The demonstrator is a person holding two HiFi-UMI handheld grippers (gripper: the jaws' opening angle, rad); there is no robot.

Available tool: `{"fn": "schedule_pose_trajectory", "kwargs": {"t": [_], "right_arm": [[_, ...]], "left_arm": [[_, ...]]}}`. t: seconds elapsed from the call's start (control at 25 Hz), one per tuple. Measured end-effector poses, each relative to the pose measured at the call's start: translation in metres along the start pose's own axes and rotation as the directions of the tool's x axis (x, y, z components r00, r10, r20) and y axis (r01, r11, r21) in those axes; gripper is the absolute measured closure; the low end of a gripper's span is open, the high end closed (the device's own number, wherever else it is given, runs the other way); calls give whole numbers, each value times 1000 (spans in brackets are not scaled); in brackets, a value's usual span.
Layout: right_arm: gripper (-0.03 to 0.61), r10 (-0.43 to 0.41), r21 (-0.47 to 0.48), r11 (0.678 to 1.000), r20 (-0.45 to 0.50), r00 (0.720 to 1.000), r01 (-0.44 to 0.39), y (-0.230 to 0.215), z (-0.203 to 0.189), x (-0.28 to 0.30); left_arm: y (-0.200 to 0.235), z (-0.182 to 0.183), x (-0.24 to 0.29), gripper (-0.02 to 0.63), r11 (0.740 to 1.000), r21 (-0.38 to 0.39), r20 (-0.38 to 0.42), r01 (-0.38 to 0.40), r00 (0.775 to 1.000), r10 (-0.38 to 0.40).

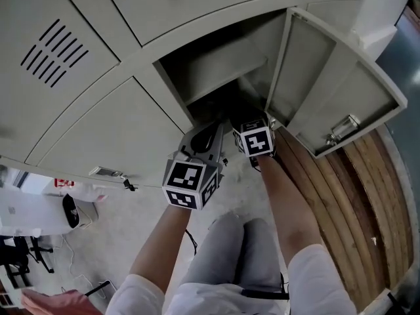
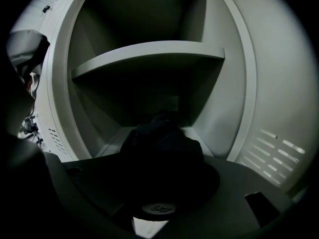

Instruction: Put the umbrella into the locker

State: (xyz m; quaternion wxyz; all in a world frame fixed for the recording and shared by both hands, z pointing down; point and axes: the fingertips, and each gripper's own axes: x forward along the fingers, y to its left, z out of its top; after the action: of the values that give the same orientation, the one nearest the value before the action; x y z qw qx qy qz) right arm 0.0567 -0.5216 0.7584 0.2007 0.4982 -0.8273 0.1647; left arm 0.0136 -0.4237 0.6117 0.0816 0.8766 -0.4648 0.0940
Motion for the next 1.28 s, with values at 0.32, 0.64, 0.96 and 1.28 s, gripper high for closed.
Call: {"fn": "schedule_pose_trajectory", "kwargs": {"t": [0.32,0.64,0.96,1.28], "right_arm": [[348,3,-17,1000,63,998,-2,-2,-6,49],[281,-14,-89,996,3,1000,15,11,-12,57],[210,17,-33,999,101,995,-14,7,-7,26],[350,-55,17,998,119,991,53,4,-16,-11]], "left_arm": [[15,-19,12,609,1000,0,23,-8,1000,8],[17,-21,19,609,1000,-1,17,-2,1000,2],[10,-16,18,609,1000,-21,4,10,1000,-10],[3,-10,12,609,999,-46,-44,11,999,-13]]}}
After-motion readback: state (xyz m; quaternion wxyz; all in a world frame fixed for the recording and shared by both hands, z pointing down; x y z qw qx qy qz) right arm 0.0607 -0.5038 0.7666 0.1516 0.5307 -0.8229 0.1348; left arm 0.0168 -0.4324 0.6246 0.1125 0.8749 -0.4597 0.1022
